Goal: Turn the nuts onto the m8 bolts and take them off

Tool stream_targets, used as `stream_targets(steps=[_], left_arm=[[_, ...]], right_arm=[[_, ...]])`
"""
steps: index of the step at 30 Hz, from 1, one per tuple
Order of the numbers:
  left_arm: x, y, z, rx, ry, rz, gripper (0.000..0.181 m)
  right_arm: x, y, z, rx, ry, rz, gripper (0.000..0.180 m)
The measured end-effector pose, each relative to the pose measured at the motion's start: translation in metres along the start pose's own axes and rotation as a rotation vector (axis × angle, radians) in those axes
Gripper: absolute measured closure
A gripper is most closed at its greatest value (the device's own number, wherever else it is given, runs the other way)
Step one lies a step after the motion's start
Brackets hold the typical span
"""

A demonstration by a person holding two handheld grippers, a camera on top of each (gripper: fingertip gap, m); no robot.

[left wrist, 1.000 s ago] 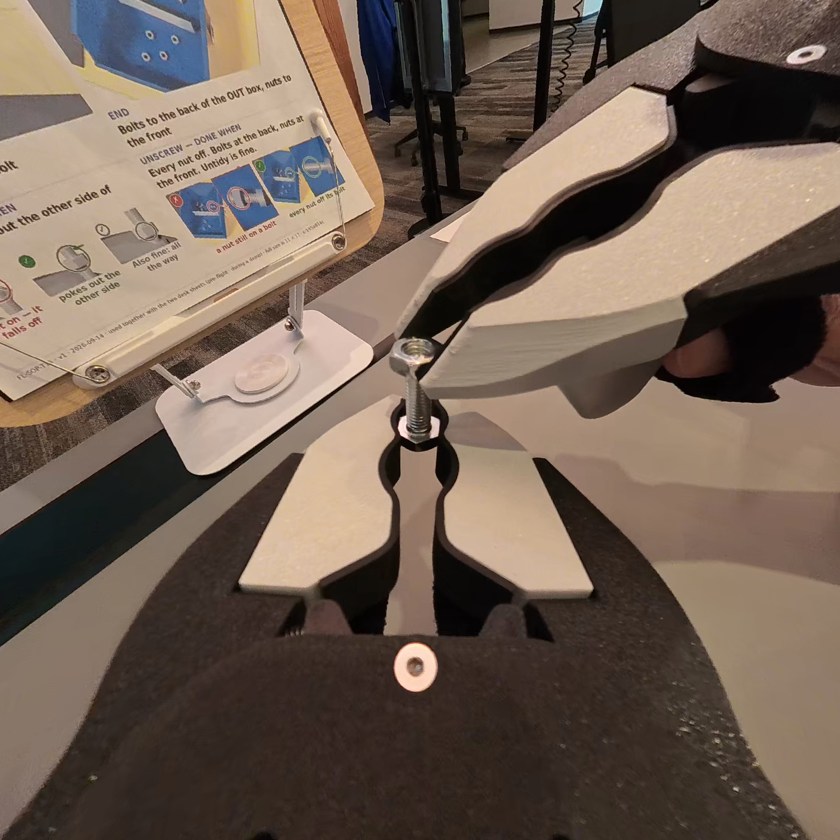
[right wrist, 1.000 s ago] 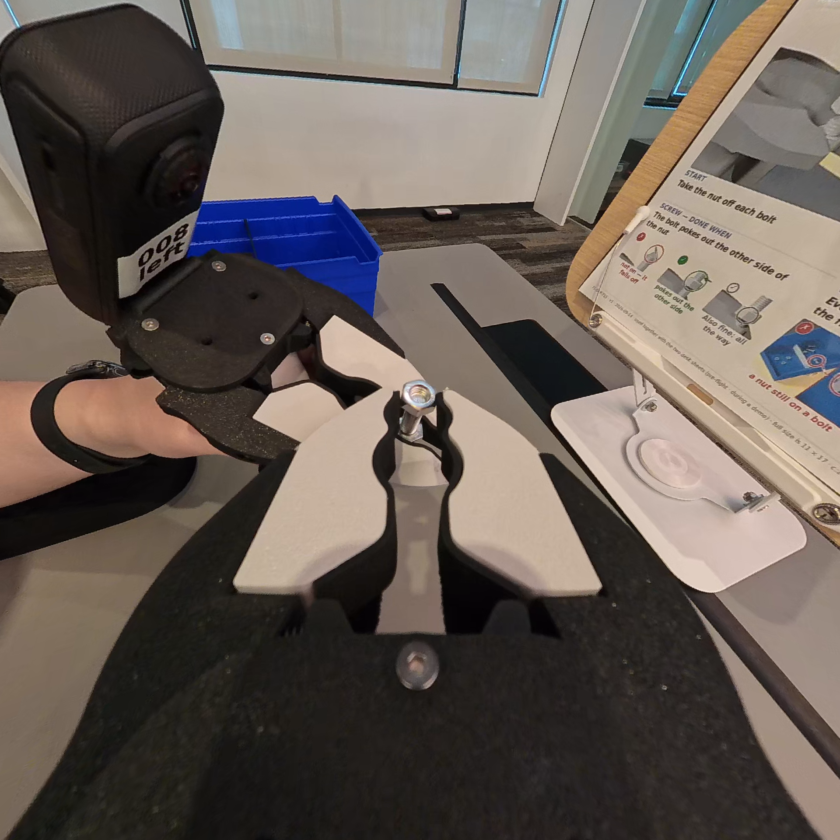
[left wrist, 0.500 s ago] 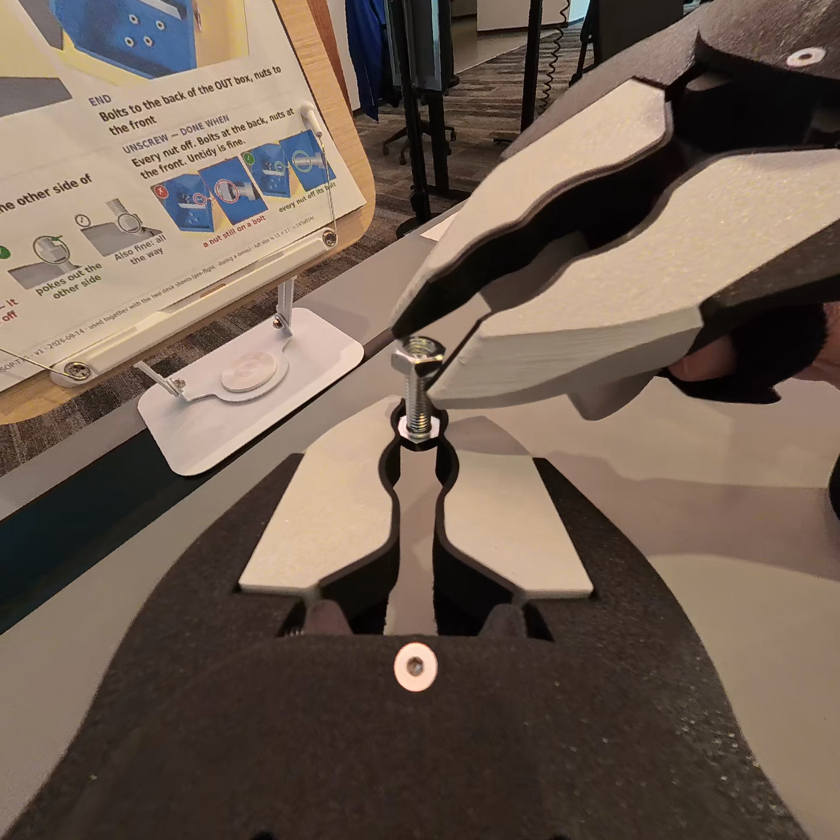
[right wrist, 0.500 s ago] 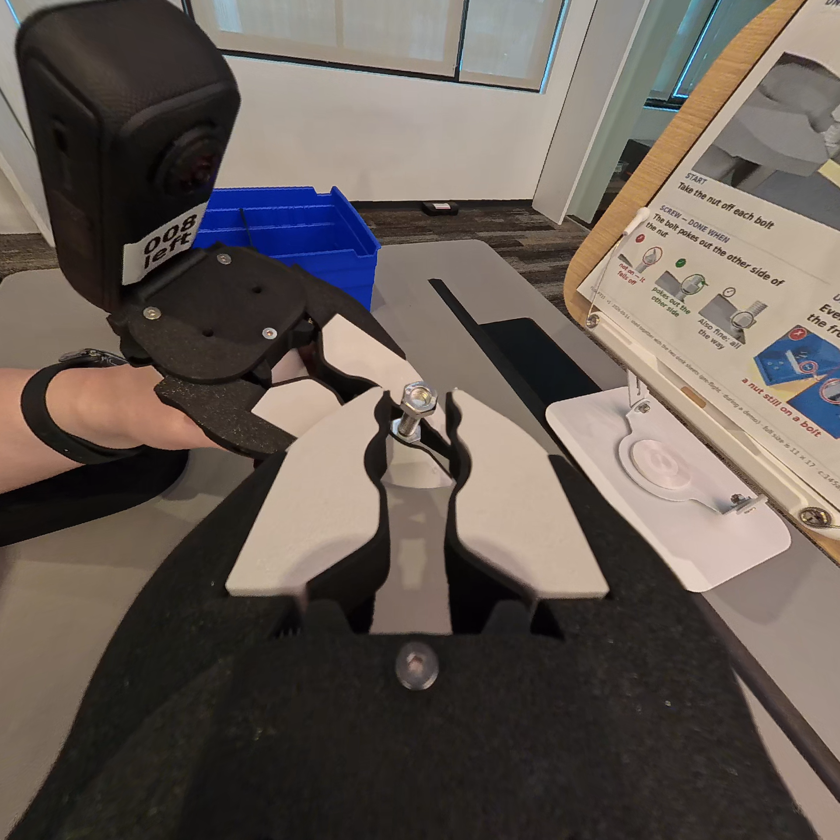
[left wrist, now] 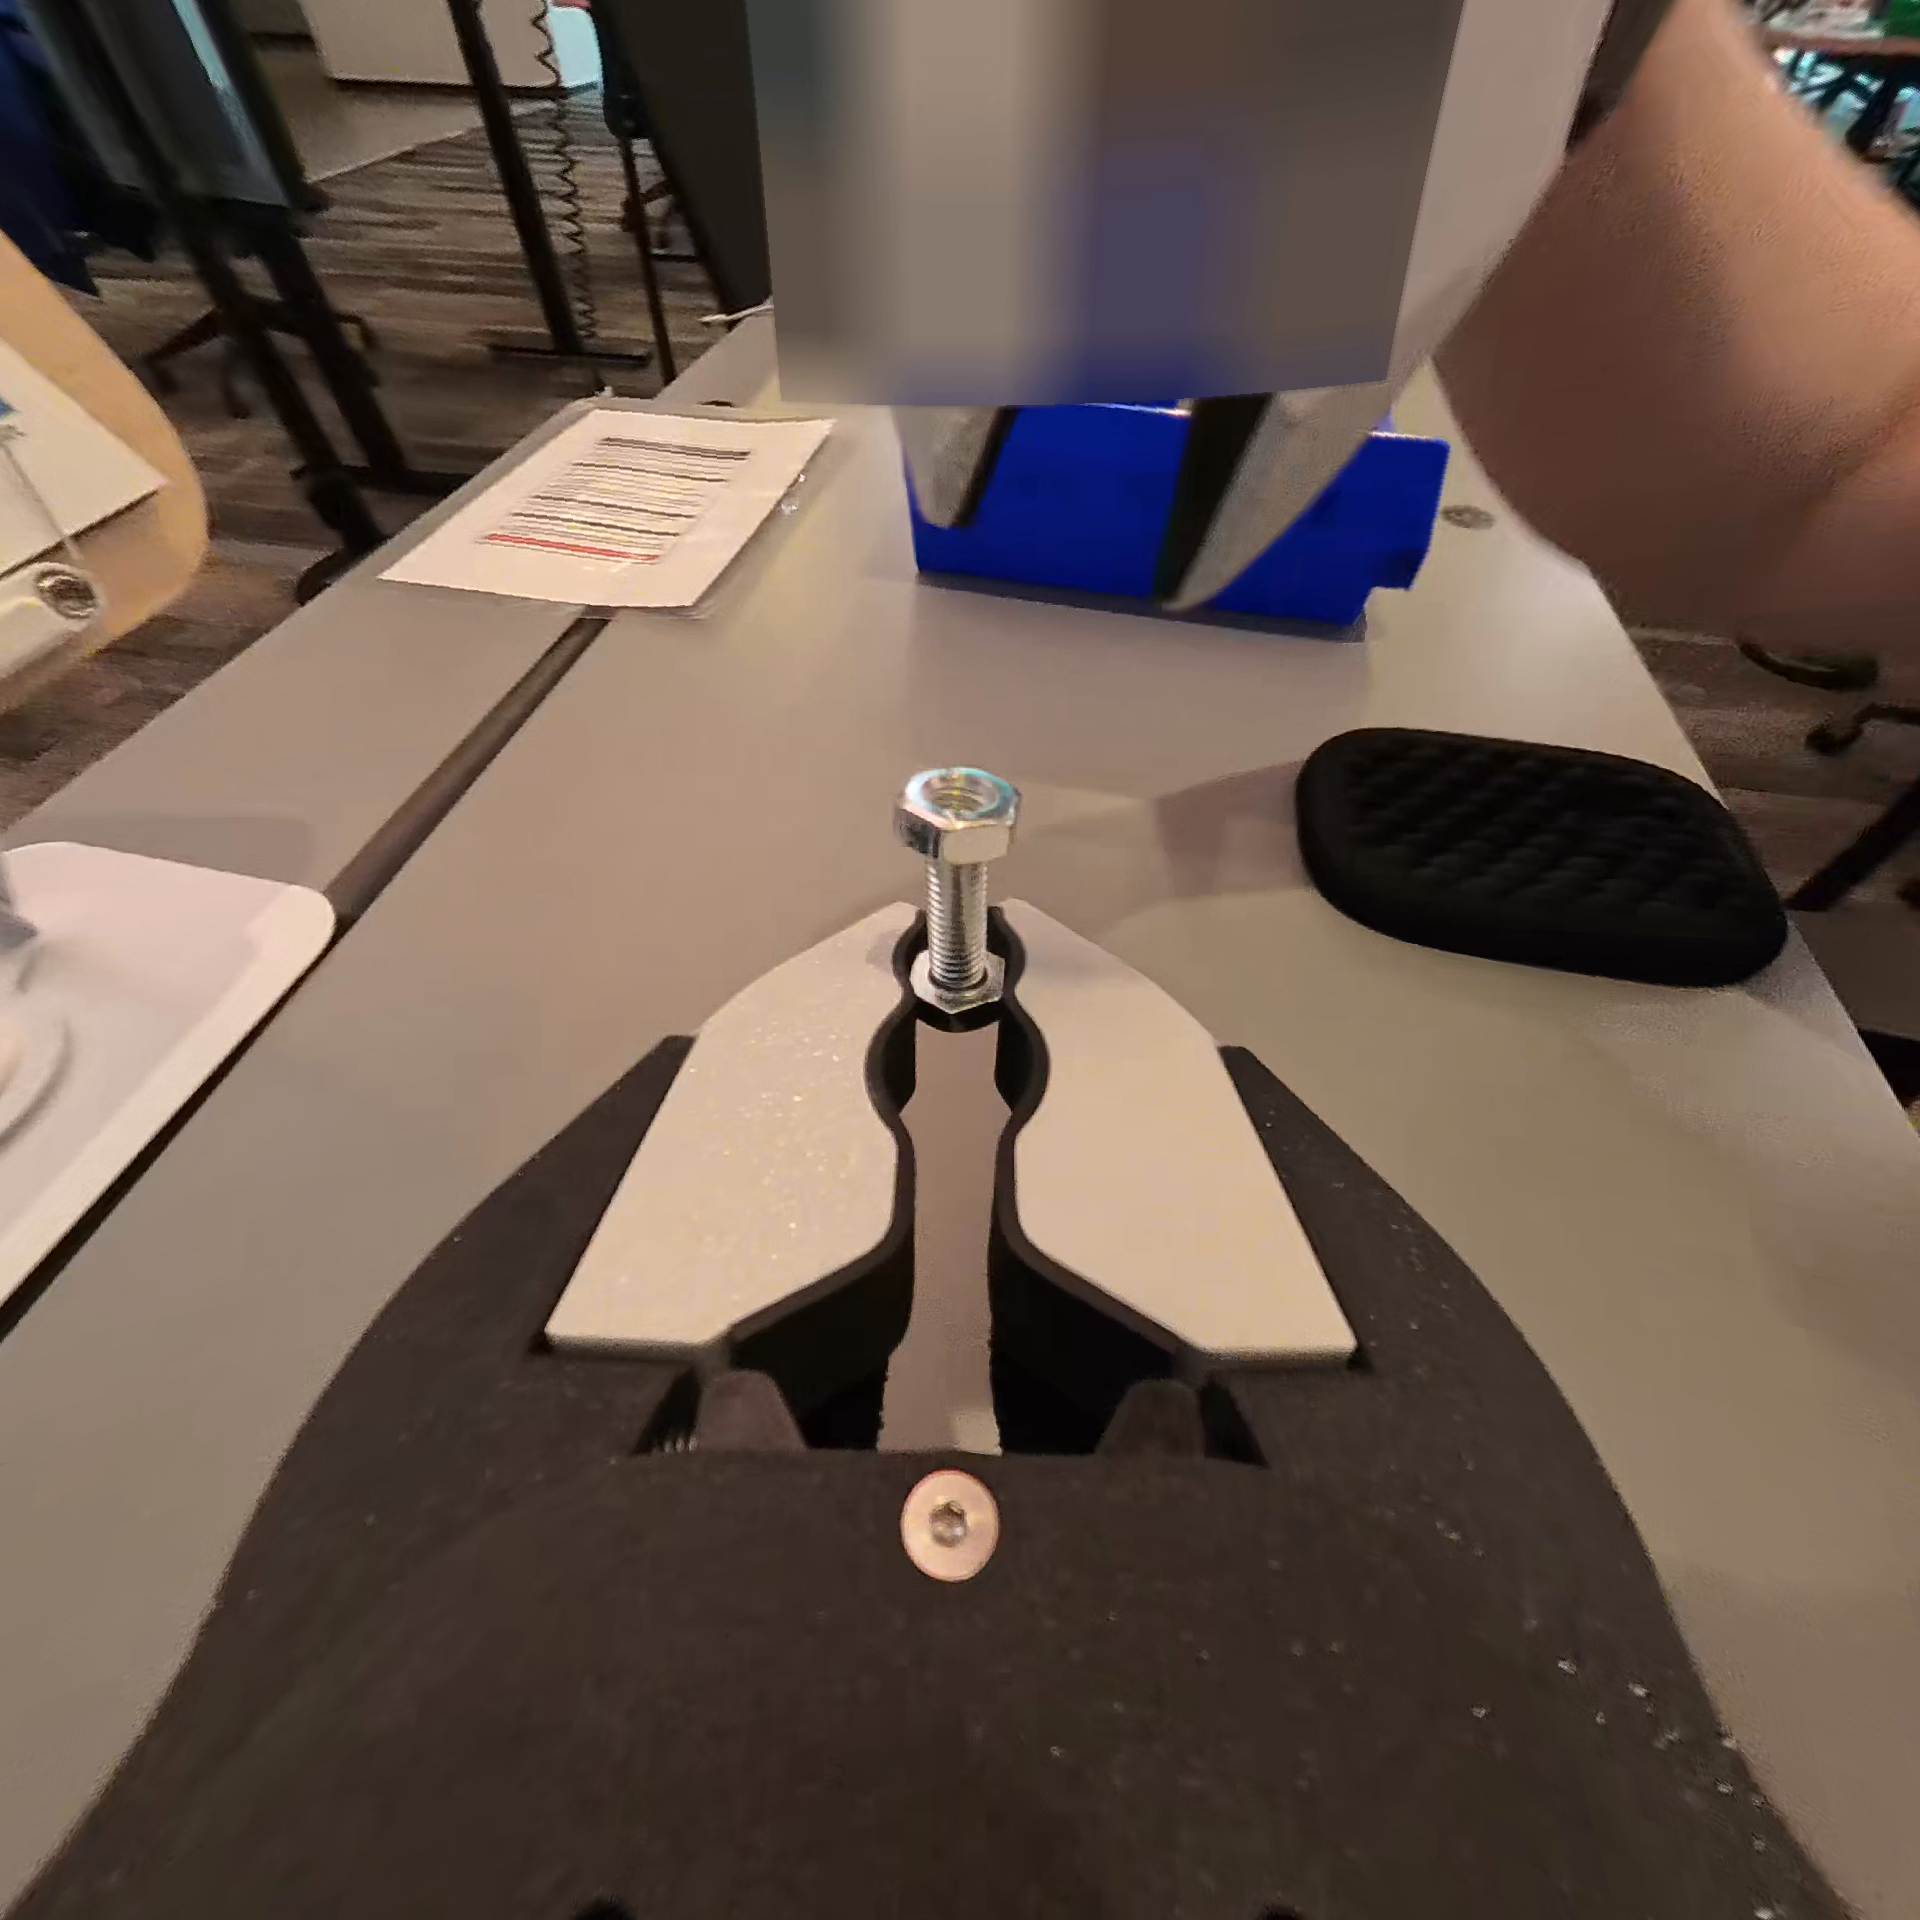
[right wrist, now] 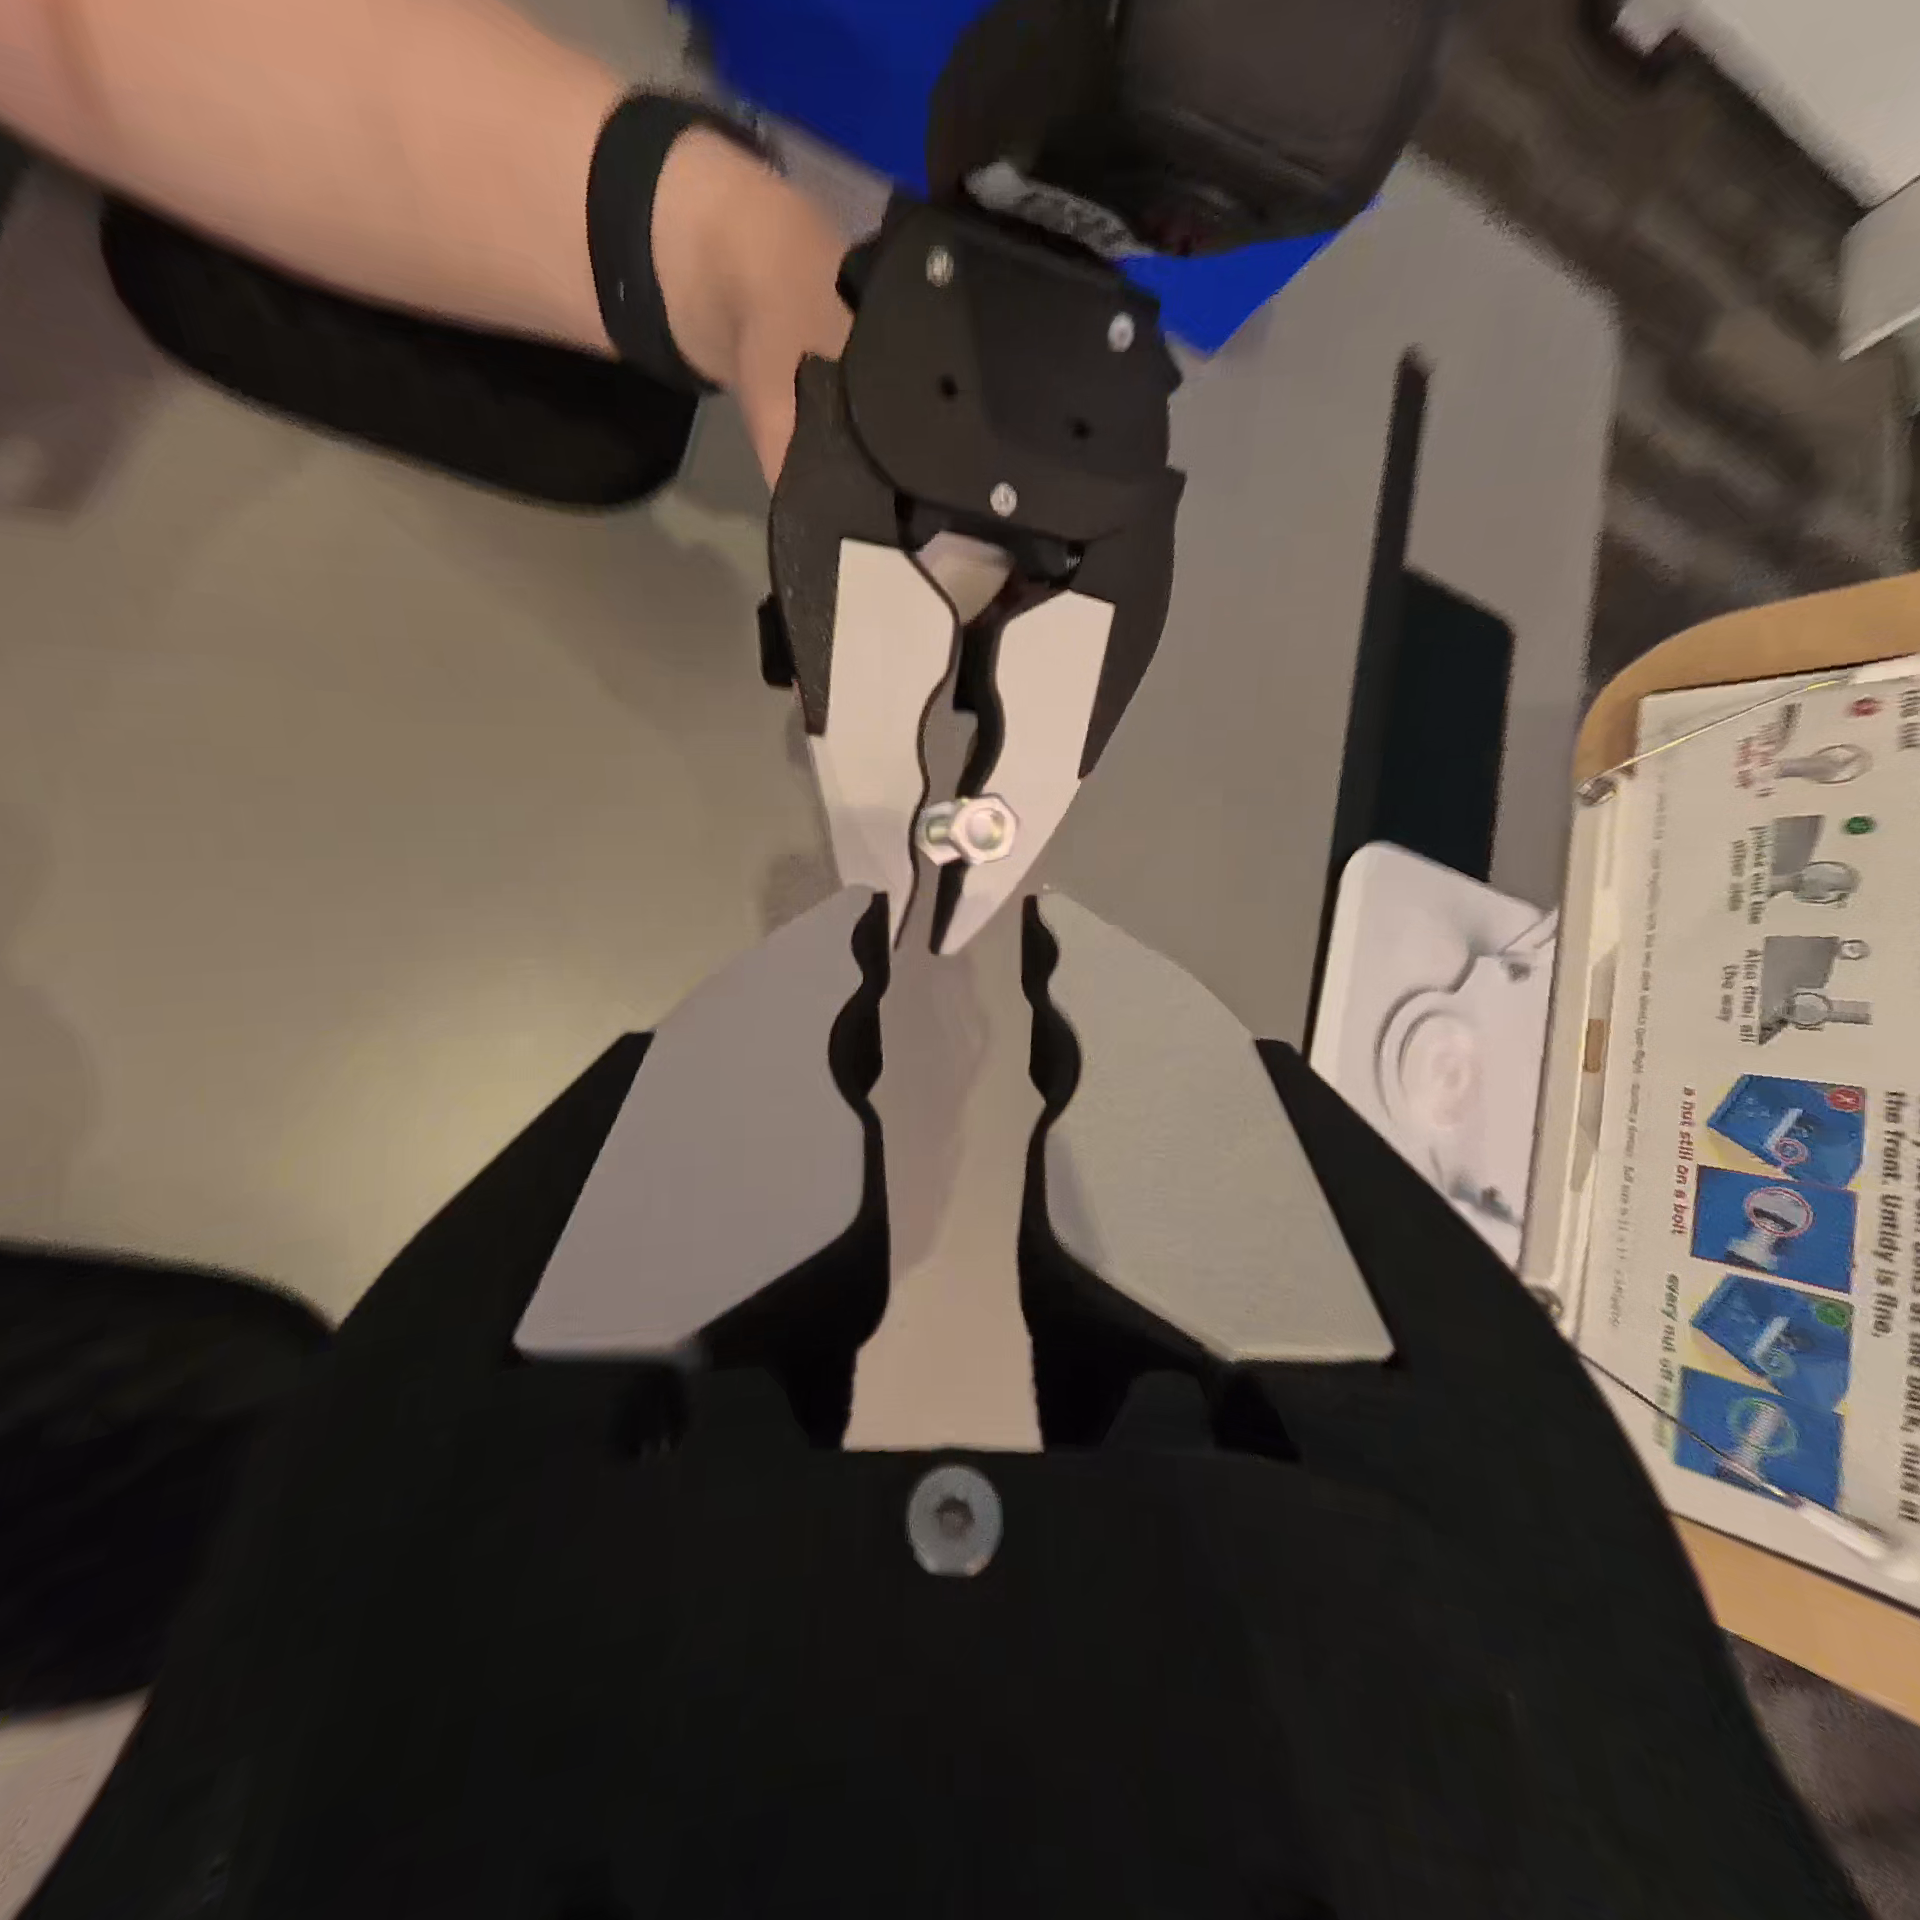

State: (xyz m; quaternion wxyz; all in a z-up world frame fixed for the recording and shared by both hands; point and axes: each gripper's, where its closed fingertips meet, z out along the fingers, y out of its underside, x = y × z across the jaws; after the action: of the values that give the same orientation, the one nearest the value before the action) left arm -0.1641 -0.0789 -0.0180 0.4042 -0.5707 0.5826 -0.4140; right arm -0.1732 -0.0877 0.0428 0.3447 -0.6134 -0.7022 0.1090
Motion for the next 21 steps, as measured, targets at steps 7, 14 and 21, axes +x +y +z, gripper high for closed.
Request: stream_targets(steps=[7,14,21], left_arm=[[0.018,0.006,0.003,-0.019,0.109,0.034,0.171],[0.064,-0.006,-0.017,0.053,0.407,0.038,0.171],[0.077,-0.008,-0.025,0.05,0.473,0.067,0.171]], right_arm=[[-0.006,-0.009,-0.004,-0.308,-0.159,-0.219,0.159],[-0.045,-0.023,0.007,-0.358,-0.201,-0.411,0.151],[-0.052,-0.041,0.007,-0.281,-0.202,-0.418,0.152]])
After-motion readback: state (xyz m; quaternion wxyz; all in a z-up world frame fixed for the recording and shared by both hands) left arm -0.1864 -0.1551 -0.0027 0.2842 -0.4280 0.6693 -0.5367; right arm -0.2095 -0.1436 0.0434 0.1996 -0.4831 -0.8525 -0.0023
